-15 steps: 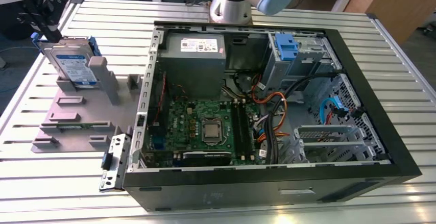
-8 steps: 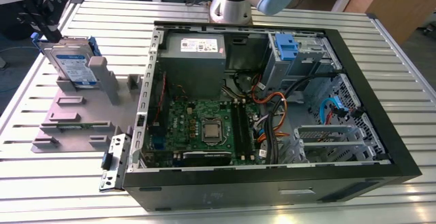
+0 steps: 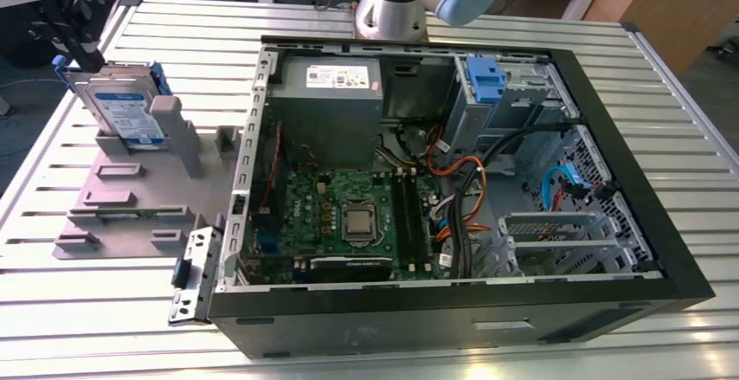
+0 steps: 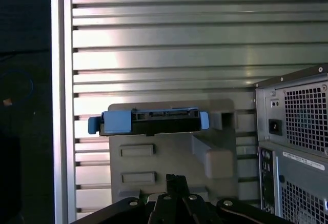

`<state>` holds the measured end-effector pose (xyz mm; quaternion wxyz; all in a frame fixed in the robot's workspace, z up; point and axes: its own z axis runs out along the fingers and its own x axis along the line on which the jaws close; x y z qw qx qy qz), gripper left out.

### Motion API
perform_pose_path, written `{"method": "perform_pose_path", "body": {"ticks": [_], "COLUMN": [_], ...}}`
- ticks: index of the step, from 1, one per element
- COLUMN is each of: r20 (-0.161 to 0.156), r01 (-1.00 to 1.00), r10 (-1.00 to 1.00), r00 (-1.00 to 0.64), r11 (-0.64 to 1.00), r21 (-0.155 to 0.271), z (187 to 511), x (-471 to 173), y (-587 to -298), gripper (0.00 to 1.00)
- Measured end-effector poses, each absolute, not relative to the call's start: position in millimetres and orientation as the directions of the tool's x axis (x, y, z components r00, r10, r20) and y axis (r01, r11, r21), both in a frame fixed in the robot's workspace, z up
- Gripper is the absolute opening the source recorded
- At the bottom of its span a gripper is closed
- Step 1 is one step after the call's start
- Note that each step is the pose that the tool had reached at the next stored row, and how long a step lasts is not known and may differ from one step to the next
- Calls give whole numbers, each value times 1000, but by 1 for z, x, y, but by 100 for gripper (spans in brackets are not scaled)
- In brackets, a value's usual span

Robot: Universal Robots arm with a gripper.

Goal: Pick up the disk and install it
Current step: 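Pick up the disk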

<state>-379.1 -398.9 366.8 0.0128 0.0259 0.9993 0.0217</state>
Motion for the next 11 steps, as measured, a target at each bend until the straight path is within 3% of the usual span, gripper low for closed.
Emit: {"method": "perform_pose_path", "body": {"ticks": [11], "r20": [-24], "r01": [-4], "r10": [-3], "r00": [-1000], "r11": [999], "r21": [44], "z": [367], "x": [-379], "y": [-399], "gripper": [11]}}
